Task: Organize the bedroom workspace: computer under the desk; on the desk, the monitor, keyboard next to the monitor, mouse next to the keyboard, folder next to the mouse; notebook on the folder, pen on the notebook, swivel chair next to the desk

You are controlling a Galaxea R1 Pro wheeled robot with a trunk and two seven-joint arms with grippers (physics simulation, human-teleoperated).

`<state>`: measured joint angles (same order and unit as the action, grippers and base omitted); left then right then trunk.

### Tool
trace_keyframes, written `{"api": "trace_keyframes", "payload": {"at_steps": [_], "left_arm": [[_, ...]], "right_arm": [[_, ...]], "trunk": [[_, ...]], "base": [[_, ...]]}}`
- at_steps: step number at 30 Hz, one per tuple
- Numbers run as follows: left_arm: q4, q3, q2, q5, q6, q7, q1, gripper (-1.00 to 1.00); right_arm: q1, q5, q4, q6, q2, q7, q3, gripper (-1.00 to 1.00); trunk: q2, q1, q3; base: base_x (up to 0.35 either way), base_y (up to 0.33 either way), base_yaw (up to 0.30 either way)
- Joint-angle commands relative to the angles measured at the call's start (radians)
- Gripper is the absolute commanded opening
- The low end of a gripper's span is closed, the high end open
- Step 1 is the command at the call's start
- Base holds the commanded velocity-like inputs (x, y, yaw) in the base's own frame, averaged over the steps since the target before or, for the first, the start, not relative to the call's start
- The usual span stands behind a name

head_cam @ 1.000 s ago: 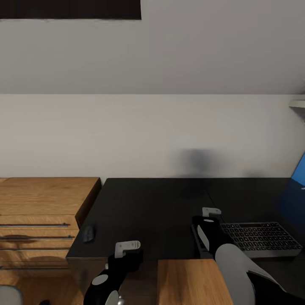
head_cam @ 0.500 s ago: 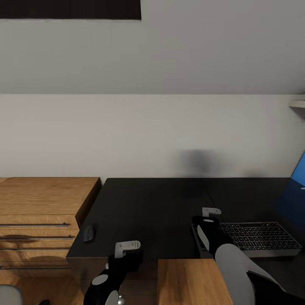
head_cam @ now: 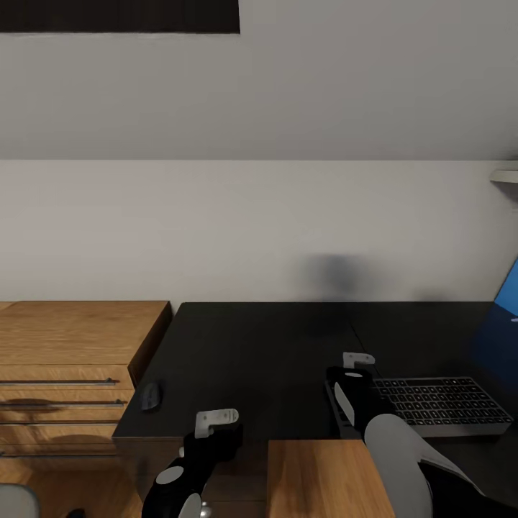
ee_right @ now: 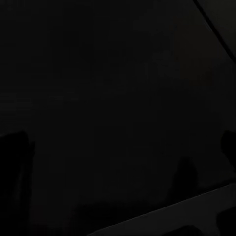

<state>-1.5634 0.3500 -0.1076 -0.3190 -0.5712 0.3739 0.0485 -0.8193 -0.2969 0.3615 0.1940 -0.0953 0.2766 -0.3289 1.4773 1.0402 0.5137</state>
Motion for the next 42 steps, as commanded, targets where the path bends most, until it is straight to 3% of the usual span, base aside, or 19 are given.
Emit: {"api": "trace_keyframes", "payload": {"at_steps": [1, 42], "left_arm": [[-0.001, 0.001, 0.0, -0.011, -0.003, 0.01, 0.001, 1.0], [-0.001, 0.001, 0.0, -0.011, -0.003, 0.01, 0.001, 1.0]], "right_arm": [[0.0, -0.007, -0.006, 0.013, -0.001, -0.002, -0.007, 1.0], [0.0, -0.008, -0.006, 0.012, 0.005, -0.002, -0.007, 1.0]], "trunk": [[0.0, 0.0, 0.001], [0.0, 0.0, 0.001]], "base": [[0.0, 0.0, 0.0], [-0.078, 0.0, 0.0]]}}
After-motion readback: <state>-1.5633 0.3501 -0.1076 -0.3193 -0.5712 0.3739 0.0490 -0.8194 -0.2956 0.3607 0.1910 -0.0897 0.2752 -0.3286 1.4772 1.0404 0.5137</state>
